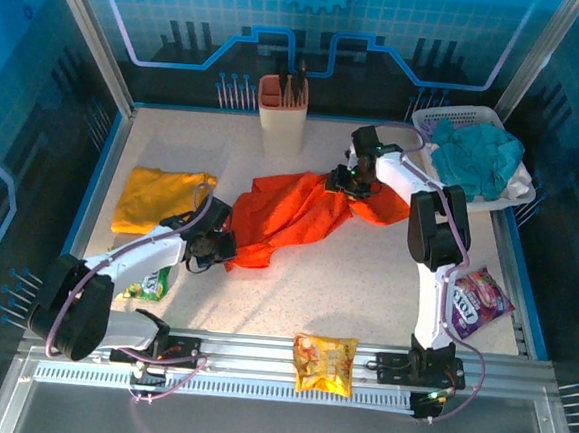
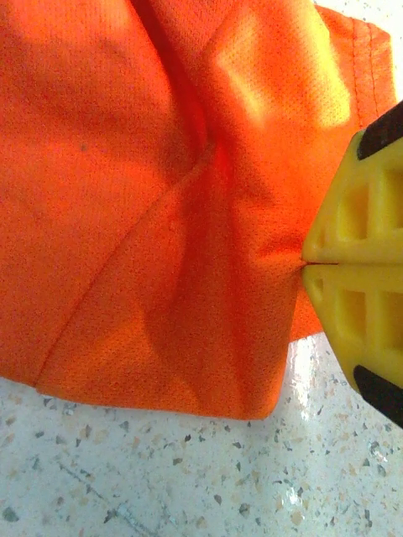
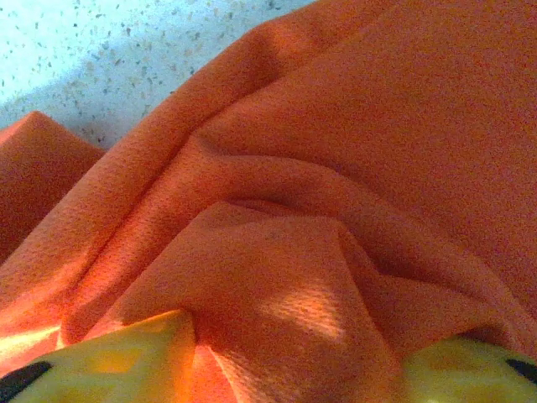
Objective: Fold and stack the t-shirts
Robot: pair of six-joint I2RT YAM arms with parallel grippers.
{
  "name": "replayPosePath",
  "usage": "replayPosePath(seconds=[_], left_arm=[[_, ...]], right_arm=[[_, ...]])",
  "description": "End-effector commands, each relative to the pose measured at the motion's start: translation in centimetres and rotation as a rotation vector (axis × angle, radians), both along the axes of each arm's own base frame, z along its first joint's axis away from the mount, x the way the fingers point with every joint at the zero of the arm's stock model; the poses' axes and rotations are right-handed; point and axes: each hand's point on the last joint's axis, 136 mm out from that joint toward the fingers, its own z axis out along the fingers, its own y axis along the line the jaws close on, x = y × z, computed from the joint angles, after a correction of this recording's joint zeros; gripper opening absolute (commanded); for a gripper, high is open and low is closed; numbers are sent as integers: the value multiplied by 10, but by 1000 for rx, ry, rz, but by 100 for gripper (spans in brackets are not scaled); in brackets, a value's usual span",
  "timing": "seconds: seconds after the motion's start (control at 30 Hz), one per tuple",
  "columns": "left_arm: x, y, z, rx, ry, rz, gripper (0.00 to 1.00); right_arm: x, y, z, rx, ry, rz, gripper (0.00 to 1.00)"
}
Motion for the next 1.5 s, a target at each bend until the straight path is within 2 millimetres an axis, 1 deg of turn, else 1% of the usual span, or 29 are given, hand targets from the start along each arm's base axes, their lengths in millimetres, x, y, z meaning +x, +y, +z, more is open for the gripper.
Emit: replayPosePath(seconds=[0.0,0.13,0.17,0.23,0.3,0.33,0.43,0.5,0.63,0.8,0.93,1.0,1.13,1.27,1.3,1.33,1.47], left_arm=[[6,-1,3,5,-18,-20,3],[6,-5,3,-16,-11,-25,3],[6,-7,5,-25,-10,-27,3],[6,-7,9,-33,-20,-26,3],[6,-6,10,-30,-25,-23,3],[6,-6,10,-27,-24,-24,3],[5,-6,8,-26,-16,-27,3],[4,-7,6,-29,-11,-30,3],[2,-7,5,-37,-11,-28,2],[-1,-7,2,-46,-7,-22,2],[-3,-6,1,-46,-6,-20,2],[-4,-5,0,-46,-8,-18,2],[-4,-6,-1,-49,-8,-18,2],[-3,-6,0,-49,-12,-17,2],[-2,-6,0,-48,-14,-17,2],[-2,-5,0,-45,-14,-17,2],[1,-3,7,-23,-21,-23,2]], right_arm=[[-2,-4,18,5,-60,6,61],[-22,-15,32,1,-150,0,67],[-29,-17,35,4,-165,-3,65],[-44,-22,33,8,-172,-17,52],[-56,-26,27,17,-167,-29,49],[-62,-28,22,20,-165,-32,45],[-71,-34,6,13,-147,-51,40],[-73,-37,-3,10,-136,-64,38],[-67,-43,-14,9,-120,-88,38],[-52,-44,-15,11,-129,-99,41],[-47,-42,-21,7,-119,-94,41],[-46,-41,-25,8,-111,-92,39],[-48,-34,-26,44,-107,-77,30],[-54,-45,-23,2,-98,-94,5],[-56,-48,-20,-8,-97,-99,2],[-60,-52,-17,-18,-93,-101,0],[-74,-62,-1,-30,-75,-89,0]])
